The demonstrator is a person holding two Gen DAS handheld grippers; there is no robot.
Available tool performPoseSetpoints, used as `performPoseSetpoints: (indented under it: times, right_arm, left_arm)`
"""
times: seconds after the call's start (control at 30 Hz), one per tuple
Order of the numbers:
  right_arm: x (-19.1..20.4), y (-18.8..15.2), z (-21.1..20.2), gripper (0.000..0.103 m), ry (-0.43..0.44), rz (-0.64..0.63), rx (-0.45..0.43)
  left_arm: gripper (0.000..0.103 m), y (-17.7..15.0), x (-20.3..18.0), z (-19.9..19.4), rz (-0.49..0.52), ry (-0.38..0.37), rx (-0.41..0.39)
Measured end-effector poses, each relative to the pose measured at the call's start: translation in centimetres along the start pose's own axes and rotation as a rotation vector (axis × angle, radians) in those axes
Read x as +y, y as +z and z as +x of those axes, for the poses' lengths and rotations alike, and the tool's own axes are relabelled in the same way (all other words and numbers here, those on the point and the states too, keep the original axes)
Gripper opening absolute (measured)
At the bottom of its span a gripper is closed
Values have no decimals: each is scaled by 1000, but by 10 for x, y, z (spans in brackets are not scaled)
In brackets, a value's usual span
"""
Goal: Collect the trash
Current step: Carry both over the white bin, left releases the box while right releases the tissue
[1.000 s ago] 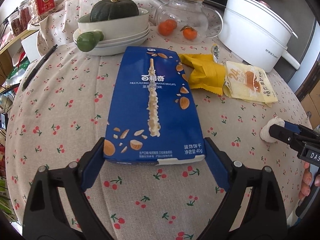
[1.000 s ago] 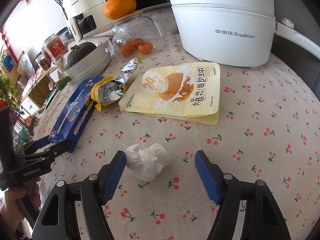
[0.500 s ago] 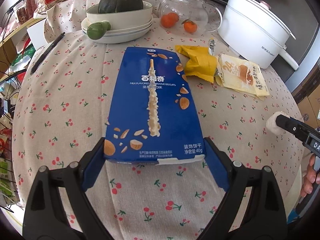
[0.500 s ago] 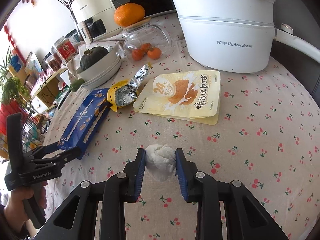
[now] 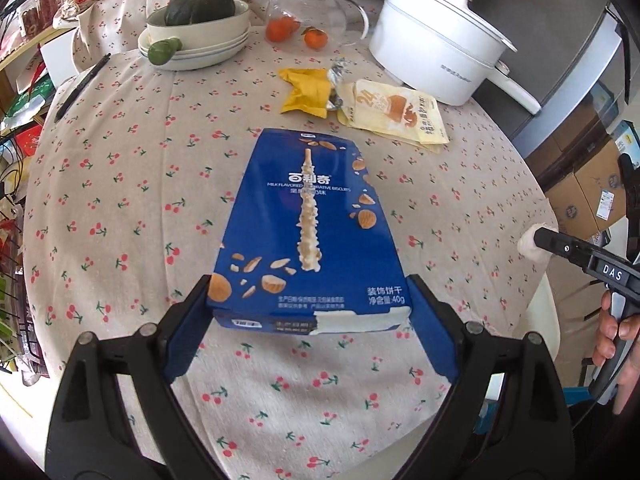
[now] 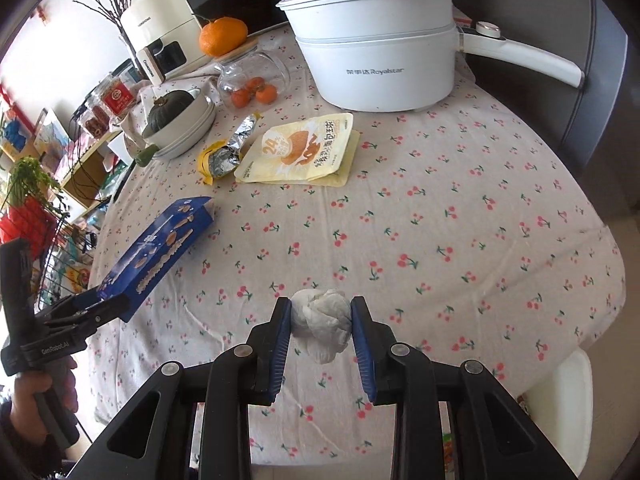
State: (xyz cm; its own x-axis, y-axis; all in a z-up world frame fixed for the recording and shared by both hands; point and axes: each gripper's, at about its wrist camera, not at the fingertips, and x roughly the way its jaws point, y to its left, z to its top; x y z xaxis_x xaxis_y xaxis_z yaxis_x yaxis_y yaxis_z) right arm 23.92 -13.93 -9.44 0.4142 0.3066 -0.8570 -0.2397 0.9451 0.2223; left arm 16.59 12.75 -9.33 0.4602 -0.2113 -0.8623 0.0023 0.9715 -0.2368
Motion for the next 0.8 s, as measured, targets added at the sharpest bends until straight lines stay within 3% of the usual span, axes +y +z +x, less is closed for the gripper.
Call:
performPoseSetpoints:
  times: [0.37,0.8]
  right_arm:
    - [-65,-35,-48,31,-11,123,-4]
    - [-136,-66,-99,31,-93,207,-48]
  left_arm:
    - [92,-24,-66,-10,58,-166,35]
    - [92,-44,-172,-3,275,-318,93]
